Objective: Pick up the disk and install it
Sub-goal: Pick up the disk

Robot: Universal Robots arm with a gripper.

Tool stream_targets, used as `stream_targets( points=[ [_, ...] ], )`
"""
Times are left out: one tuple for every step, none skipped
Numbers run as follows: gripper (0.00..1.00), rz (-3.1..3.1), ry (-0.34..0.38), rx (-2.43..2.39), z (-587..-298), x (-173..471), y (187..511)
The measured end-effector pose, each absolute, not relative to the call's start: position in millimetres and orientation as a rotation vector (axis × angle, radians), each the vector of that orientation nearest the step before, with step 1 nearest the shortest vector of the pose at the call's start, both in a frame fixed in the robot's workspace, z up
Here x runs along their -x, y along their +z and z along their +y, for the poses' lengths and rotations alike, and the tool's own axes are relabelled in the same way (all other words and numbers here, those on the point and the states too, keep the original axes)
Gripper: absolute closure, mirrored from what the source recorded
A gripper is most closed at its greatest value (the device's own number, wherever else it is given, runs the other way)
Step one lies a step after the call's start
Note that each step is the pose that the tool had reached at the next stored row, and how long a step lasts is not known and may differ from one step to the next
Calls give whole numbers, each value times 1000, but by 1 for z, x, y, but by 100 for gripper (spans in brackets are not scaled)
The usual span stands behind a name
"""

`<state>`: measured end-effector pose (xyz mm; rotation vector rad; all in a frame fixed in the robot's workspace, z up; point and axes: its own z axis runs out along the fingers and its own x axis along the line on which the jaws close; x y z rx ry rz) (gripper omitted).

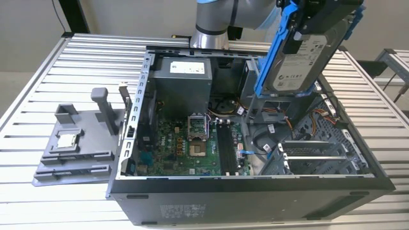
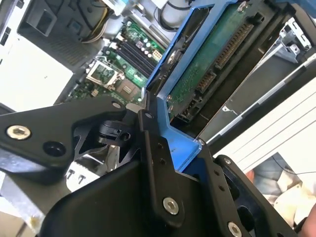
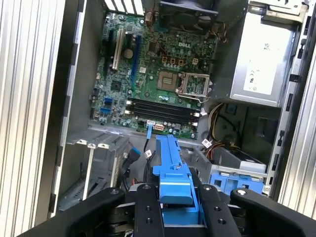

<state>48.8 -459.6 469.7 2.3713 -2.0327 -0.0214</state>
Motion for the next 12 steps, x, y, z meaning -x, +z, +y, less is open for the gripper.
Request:
stream_targets(
  points=[
    [100,-2034,-21,-2370,-462,-49,470],
    [100,-2036,-21,-2368,-464,-49,470],
    [100,-2038,-22,-2367,-466,-49,470],
    [100,-2040,-21,-2365,-468,-49,470],
    [100,-2043,-22,-2362,-470,-49,470],
    [100,-2049,-22,-2358,-471,-49,470],
    [100,-2057,-22,-2350,-471,-49,470],
    [100,-2069,-22,-2340,-471,-49,470],
    [100,-2081,-22,-2329,-471,-49,470],
    [100,-2094,-22,-2318,-471,-49,470],
    [100,-2107,-22,-2307,-471,-49,470],
    [100,-2118,-22,-2296,-471,-49,470]
  ],
)
